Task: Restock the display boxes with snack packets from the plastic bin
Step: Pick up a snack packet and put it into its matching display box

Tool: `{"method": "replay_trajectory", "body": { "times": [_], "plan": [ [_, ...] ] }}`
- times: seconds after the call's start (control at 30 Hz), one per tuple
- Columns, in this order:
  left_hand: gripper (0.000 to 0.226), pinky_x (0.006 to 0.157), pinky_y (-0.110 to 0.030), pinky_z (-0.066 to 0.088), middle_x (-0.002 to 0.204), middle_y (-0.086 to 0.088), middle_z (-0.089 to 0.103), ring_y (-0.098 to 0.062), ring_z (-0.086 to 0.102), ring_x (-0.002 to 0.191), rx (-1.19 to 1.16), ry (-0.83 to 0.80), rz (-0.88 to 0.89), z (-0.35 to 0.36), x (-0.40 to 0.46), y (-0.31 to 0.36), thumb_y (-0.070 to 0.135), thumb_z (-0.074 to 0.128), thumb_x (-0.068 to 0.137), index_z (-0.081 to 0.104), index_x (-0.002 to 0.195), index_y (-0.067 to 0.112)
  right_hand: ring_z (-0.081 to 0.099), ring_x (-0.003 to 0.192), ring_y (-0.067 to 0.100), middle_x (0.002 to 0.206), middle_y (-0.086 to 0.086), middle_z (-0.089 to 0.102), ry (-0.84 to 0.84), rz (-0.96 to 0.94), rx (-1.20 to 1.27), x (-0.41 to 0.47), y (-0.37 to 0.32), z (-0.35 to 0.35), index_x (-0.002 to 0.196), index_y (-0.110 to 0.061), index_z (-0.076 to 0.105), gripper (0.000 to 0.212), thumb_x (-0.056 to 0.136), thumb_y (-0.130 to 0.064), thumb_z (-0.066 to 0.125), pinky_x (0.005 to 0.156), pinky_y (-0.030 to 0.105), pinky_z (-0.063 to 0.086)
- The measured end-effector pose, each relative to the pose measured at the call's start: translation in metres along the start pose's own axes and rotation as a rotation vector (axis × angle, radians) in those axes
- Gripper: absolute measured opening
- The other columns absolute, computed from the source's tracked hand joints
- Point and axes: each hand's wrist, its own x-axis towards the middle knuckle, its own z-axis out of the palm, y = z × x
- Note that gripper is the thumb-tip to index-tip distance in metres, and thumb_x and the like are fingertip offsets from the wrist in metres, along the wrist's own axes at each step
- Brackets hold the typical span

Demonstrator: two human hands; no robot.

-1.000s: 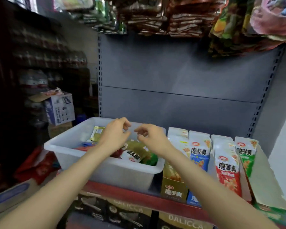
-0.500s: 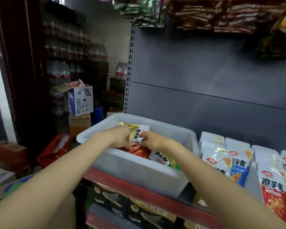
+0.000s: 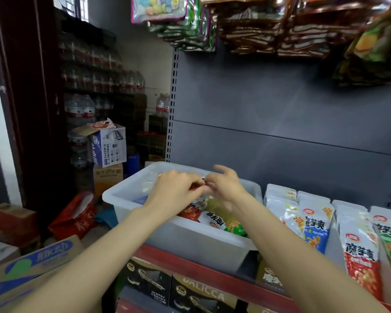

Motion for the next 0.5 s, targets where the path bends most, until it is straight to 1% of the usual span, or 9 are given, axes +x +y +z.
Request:
{"method": "replay_trajectory", "body": {
  "times": [0.07,0.13,0.17,0.23,0.3,0.33,0.4,0.43,0.5],
  "plan": [
    [0.038,0.087,-0.03,0.048,0.101,0.012,0.072,-0.007,0.063,0.098,-0.208,-0.048,-0.024,0.001,-0.005,0.008,0.063,0.056,0.078,0.071,0.101,0.037,0.061,0.069,0.025,0.081,0.015,0.061,0.056,-0.024,0.057,-0.008,-0.006,-0.015,0.134,-0.003,0.042,0.05,0.087,0.012,0.047,0.071,0.033,0.054],
    [0.026,0.092,-0.022,0.046,0.107,0.014,0.07,0.004,0.06,0.098,-0.548,-0.038,-0.06,0.002,-0.005,0.019,0.049,0.063,0.083,0.072,0.1,0.032,0.064,0.067,0.023,0.081,0.014,0.066,0.075,-0.068,0.092,-0.019,-0.011,-0.032,0.127,-0.003,0.05,0.045,0.086,0.014,0.048,0.065,0.029,0.056],
    [0.023,0.093,-0.019,0.046,0.113,0.013,0.067,0.005,0.059,0.1,-0.662,-0.013,-0.081,0.003,-0.003,0.025,0.041,0.064,0.085,0.071,0.104,0.03,0.066,0.066,0.021,0.084,0.014,0.068,0.074,-0.102,0.099,-0.026,-0.015,-0.042,0.125,-0.004,0.051,0.044,0.085,0.014,0.049,0.061,0.027,0.057],
    [0.032,0.092,-0.022,0.047,0.122,0.011,0.06,0.001,0.056,0.105,-0.74,0.019,-0.119,0.007,0.005,0.038,0.032,0.066,0.085,0.062,0.117,0.028,0.068,0.068,0.018,0.092,0.015,0.07,0.078,-0.185,0.068,-0.042,-0.024,-0.064,0.124,-0.007,0.054,0.043,0.085,0.013,0.051,0.058,0.025,0.056],
    [0.044,0.081,-0.022,0.05,0.12,0.008,0.058,-0.003,0.059,0.099,-0.81,-0.005,-0.17,0.011,0.012,0.05,0.025,0.069,0.084,0.054,0.125,0.026,0.067,0.07,0.016,0.096,0.013,0.07,0.082,-0.246,0.014,-0.056,-0.03,-0.081,0.122,-0.011,0.056,0.042,0.086,0.011,0.053,0.058,0.025,0.055],
    [0.048,0.077,-0.024,0.052,0.116,0.005,0.06,-0.007,0.062,0.095,-0.866,-0.031,-0.19,0.013,0.016,0.061,0.022,0.07,0.083,0.052,0.127,0.025,0.067,0.07,0.016,0.096,0.012,0.071,0.093,-0.273,-0.016,-0.063,-0.033,-0.093,0.12,-0.013,0.058,0.042,0.086,0.01,0.053,0.058,0.025,0.056],
    [0.05,0.077,-0.035,0.056,0.104,-0.001,0.066,-0.016,0.066,0.087,-0.954,-0.078,-0.216,0.02,0.024,0.087,0.015,0.072,0.081,0.052,0.127,0.023,0.066,0.069,0.015,0.092,0.007,0.072,0.121,-0.325,-0.062,-0.076,-0.037,-0.118,0.118,-0.016,0.06,0.042,0.086,0.011,0.052,0.057,0.025,0.056],
    [0.05,0.075,-0.038,0.057,0.097,-0.002,0.067,-0.018,0.066,0.081,-0.99,-0.1,-0.217,0.025,0.027,0.101,0.011,0.072,0.081,0.052,0.126,0.022,0.066,0.068,0.014,0.089,0.005,0.072,0.146,-0.343,-0.088,-0.082,-0.038,-0.132,0.117,-0.018,0.061,0.043,0.086,0.011,0.052,0.056,0.025,0.055],
    [0.05,0.061,-0.032,0.058,0.088,-0.001,0.065,-0.017,0.064,0.07,-1.036,-0.147,-0.201,0.035,0.033,0.133,0.003,0.07,0.081,0.052,0.124,0.021,0.066,0.064,0.01,0.084,0.001,0.072,0.207,-0.368,-0.145,-0.092,-0.041,-0.159,0.118,-0.021,0.061,0.045,0.086,0.01,0.053,0.053,0.023,0.053]
  ]
}}
